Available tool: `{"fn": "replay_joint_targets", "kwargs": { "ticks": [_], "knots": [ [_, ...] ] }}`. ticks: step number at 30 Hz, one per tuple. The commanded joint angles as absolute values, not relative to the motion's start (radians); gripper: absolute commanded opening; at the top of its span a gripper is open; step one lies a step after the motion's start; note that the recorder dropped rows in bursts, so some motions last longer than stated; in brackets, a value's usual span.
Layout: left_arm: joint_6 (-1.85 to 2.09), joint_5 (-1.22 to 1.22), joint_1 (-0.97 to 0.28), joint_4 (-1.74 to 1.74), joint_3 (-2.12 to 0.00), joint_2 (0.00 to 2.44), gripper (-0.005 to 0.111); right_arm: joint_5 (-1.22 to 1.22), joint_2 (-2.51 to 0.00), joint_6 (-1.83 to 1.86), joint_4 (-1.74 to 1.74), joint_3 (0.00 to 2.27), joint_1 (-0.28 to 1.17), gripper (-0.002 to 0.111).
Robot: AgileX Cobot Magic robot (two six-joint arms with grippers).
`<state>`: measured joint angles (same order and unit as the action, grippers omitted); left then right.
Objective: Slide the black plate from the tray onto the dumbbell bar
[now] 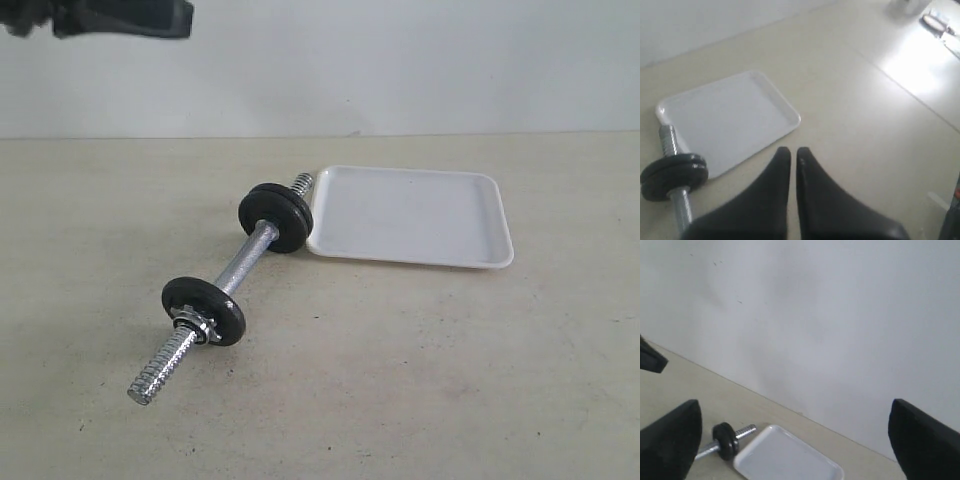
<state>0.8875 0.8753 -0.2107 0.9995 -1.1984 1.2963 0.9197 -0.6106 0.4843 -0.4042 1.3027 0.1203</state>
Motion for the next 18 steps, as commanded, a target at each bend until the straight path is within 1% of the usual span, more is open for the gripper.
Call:
{"fn": "replay_joint_targets", "kwargs": {
  "ticks": [1, 8, 12, 18],
  "knots": [
    [0.879, 0.866, -0.207, 1.039, -1.198, 1.134, 0.004, 0.962, -0.523, 0.476, -0.528, 1.297, 0.120, 0.090],
    [0.883, 0.842, -0.207, 1.027, -1.196, 0.882, 0.004, 0.987, -0.458, 0.382, -0.677, 1.297, 0.120, 0.090],
    [0.883, 0.813, -0.207, 1.000, -1.196, 0.737, 0.004, 1.053, -0.453, 0.305, -0.702, 1.299, 0.120, 0.090],
    [0.878, 0.793, -0.207, 0.891, -1.174, 0.554, 0.004, 1.119, -0.453, 0.305, -0.723, 1.299, 0.120, 0.090]
  ]
}}
